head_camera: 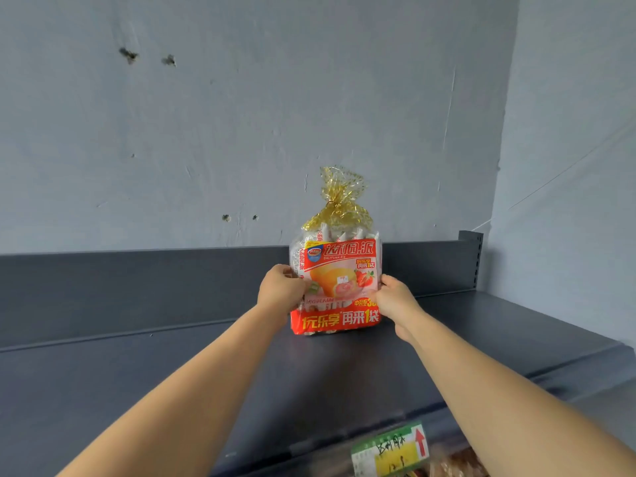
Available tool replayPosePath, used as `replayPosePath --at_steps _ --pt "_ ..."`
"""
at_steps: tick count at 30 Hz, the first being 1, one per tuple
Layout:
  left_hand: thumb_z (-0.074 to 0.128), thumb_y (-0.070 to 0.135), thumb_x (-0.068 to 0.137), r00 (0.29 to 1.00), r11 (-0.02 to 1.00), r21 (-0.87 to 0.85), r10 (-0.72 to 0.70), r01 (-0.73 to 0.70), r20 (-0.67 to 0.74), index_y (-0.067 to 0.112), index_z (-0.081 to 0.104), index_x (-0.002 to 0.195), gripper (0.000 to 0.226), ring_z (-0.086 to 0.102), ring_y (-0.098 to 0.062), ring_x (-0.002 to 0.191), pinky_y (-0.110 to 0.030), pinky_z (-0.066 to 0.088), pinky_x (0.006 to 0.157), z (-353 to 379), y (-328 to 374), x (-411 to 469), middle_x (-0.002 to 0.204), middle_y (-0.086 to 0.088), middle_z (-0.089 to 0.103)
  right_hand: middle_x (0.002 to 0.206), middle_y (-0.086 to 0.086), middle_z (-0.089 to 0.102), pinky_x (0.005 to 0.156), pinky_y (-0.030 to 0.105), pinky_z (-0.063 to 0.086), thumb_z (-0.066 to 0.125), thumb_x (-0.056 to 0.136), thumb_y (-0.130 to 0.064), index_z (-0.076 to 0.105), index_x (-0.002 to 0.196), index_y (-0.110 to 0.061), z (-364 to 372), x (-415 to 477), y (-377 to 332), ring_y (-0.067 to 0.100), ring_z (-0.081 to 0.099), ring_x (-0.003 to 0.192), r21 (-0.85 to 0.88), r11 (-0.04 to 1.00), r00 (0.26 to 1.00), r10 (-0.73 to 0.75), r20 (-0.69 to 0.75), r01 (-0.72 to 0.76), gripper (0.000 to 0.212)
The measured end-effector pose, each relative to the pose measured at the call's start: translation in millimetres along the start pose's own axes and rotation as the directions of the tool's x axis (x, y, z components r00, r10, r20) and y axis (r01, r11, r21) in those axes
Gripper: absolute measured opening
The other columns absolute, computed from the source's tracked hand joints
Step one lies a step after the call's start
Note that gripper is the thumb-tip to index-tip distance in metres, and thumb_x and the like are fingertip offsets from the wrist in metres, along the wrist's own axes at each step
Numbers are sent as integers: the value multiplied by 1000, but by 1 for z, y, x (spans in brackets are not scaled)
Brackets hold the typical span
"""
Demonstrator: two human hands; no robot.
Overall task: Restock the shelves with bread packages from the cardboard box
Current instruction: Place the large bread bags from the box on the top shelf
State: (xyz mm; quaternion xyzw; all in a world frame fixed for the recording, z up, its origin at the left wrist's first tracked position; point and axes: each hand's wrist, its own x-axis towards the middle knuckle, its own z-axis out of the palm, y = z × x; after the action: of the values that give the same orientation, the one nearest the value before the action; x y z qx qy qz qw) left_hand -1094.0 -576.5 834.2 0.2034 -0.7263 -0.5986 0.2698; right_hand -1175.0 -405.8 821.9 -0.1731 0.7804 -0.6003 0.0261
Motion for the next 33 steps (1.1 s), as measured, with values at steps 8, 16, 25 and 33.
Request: replayPosePath --at_steps 8,16,25,33 --pt "72 15 83 998 998 45 47 -49 31 18 59 110 30 67 -19 95 -38 58 79 9 -4 0 104 2 68 114 -2 63 83 32 46 51 98 -14 51 126 -20 6 23 8 16 59 106 55 998 997 -24 67 20 29" --pt "59 9 90 996 997 71 36 -42 77 20 47 131 44 61 -22 107 -41 54 89 11 -3 -5 122 -3 62 131 -1 57 90 35 47 50 98 -13 38 142 -21 11 29 10 17 55 115 66 998 994 -29 108 22 47" --pt "57 -1 89 994 998 12 57 -58 91 24 44 128 49 61 -21 107 -42 56 88 18 -8 -8 118 1 62 123 -6 56 88 31 44 53 95 -5 29 147 -26 12 28 18 13 53 111 50 998 987 -43 153 36 61" --pt "55 8 88 999 960 276 37 -43 26 16 40 128 43 57 -19 100 -36 52 83 12 -3 -18 115 2 58 129 3 55 86 31 46 52 96 -6 39 138 -20 8 20 11 15 52 109 -56 996 993 -69 95 75 46"
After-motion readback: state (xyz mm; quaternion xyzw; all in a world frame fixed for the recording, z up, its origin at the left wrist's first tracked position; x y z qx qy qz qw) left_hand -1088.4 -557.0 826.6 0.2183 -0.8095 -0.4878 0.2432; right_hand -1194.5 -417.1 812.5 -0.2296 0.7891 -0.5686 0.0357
